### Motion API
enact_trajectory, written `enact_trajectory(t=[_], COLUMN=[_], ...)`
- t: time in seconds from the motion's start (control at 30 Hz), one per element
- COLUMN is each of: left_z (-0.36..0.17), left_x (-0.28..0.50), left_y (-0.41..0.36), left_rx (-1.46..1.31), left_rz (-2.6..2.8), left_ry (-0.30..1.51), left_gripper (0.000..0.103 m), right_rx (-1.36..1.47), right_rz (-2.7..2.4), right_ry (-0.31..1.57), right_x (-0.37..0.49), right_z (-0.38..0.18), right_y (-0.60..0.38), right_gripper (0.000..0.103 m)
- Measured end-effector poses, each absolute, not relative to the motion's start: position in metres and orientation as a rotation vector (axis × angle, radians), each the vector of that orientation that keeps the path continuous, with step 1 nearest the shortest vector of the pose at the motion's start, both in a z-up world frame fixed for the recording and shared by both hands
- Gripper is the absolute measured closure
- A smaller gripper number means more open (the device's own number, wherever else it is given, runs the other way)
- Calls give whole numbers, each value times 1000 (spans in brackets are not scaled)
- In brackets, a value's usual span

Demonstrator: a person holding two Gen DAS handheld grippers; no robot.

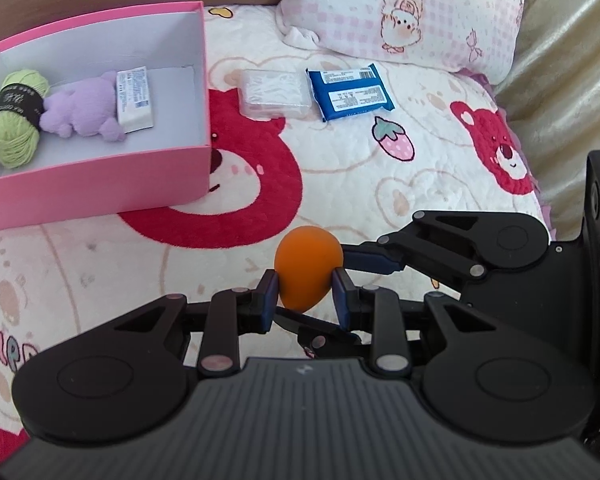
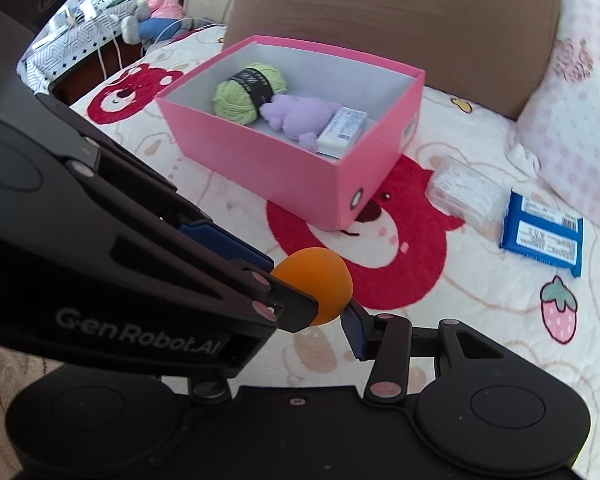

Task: Organize objects
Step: 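Lift the orange sponge with the left tool toward the pink box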

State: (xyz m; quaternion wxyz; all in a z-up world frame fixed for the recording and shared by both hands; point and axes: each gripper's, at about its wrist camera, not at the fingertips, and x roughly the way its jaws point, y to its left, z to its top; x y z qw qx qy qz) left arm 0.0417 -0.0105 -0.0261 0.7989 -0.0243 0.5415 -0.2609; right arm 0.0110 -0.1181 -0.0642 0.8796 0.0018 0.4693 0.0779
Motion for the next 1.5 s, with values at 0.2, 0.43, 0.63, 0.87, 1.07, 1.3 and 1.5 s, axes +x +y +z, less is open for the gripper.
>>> enact_trajectory(t=[0.2, 0.43, 0.63, 0.87, 1.07, 1.3, 1.5], left_z=[-13, -3, 10, 18, 23, 30, 34], left_x=[35, 30, 26, 26, 31, 43, 55], left_y=[6, 24, 39, 51, 62, 75, 86], left_rx=[-71, -78, -81, -109, -120, -130, -132], left_rz=[-532, -511, -498, -497, -491, -476, -453], left_ry=[1139, 1145, 1120, 1096, 1101, 1104, 1083], left_gripper=[76, 76, 76, 76, 76, 76, 76], right_rx=[-26, -60, -85, -119, -123, -127, -128], right_rz=[189, 225, 238, 242, 250, 265, 268], right_ry=[966, 968, 949, 934, 942, 945, 932], right_x=[13, 17, 19, 24, 33, 50, 68], right_z=[-52, -40, -28, -15, -9, -3, 0], right_y=[-104, -85, -71, -61, -55, -48, -44], right_gripper=[51, 51, 51, 51, 51, 51, 51])
